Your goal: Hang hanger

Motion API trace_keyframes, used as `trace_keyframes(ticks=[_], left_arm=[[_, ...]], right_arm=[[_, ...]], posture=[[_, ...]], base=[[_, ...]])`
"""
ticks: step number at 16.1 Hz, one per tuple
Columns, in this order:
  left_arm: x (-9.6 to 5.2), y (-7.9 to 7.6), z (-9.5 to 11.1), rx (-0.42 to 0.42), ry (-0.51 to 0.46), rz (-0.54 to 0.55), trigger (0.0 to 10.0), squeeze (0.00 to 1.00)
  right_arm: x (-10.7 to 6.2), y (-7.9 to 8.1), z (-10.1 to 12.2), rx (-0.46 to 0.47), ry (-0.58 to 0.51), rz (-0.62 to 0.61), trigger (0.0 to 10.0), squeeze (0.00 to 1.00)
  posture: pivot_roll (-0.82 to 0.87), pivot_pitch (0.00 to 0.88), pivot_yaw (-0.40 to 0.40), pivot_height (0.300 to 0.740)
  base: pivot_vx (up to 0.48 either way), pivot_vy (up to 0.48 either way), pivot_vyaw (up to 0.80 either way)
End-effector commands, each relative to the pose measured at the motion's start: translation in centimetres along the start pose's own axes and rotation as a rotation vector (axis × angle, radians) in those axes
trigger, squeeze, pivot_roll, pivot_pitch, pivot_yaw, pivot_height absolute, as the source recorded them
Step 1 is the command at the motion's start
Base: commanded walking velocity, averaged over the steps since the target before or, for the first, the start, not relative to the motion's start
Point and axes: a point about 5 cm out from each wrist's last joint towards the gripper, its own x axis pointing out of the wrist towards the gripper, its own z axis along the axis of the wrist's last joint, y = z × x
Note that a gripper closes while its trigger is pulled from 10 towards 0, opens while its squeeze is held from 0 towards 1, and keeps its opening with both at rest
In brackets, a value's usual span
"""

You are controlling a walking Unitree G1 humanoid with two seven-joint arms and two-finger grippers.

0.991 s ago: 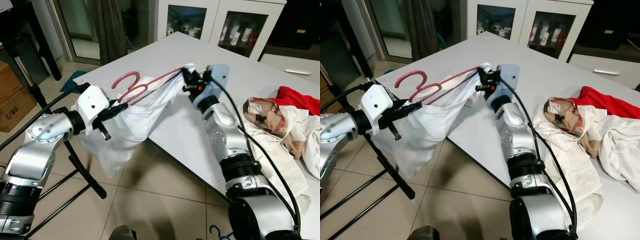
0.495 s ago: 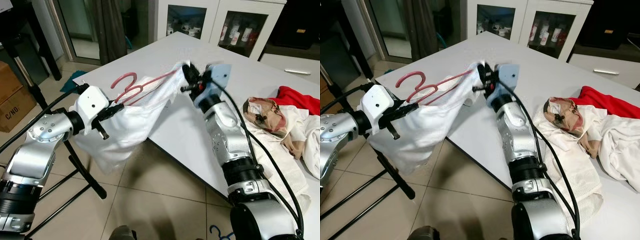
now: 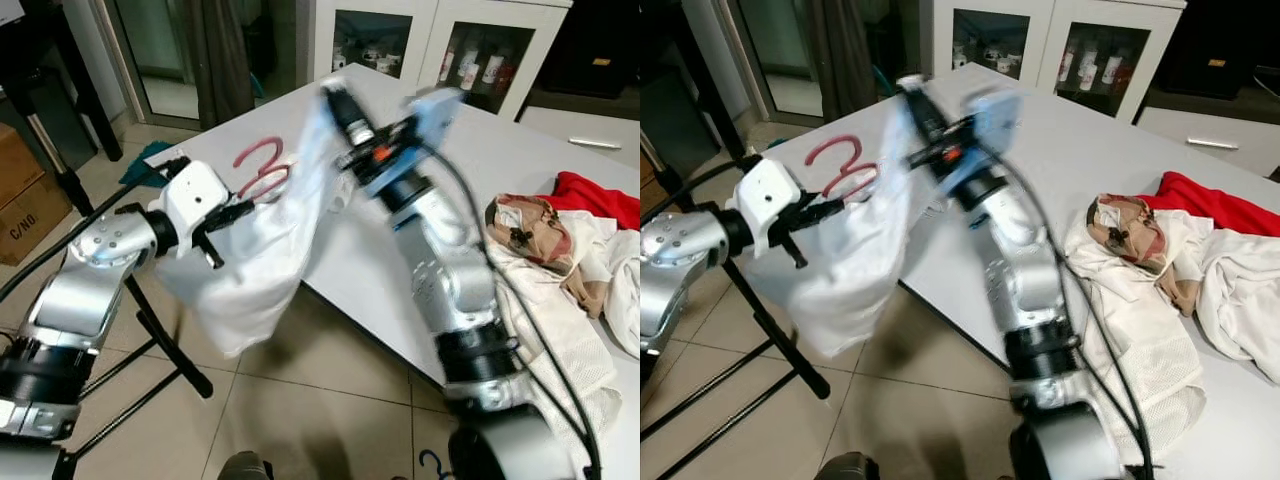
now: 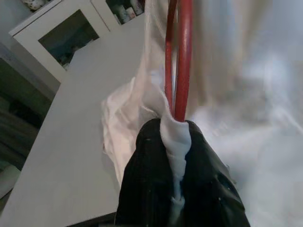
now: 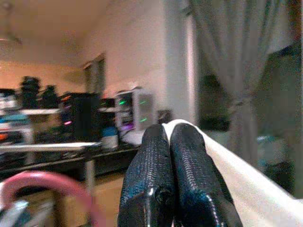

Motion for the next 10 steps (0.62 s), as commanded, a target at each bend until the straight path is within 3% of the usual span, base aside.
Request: trace_keyframes(ticks=[1,5,8,10], left_arm=[[0.2,0.9,0.3,0.011,0.009,0.037,0.0,0.00],[0.5,2.3,1.3,0.005,-0.035,0.105,0.0,0.00],[0.5,2.3,1.7,0.001,-0.068,0.091,0.0,0.00],[0.3,2.2,1.6,0.000,-0.071,0.088,0.0,0.00]], right_arm=[[-0.3,1.8,-0.3,0.015,0.036,0.142,0.0,0.00],[-1.4,3.2,-2.2,0.044,0.162,0.262,0.0,0.00],[-2.1,3.2,-3.1,0.049,0.228,0.263,0.0,0.00],[-2.6,4.0,-3.6,0.049,0.260,0.330,0.0,0.00]], posture=[[0.08,0.000,0.023,0.740],[0.08,0.000,0.024,0.740],[0.08,0.000,0.026,0.740],[0.09,0.000,0.027,0.740]], base=[[0.000,0.000,0.00],[0.000,0.000,0.00],[0.000,0.000,0.00],[0.000,0.000,0.00]])
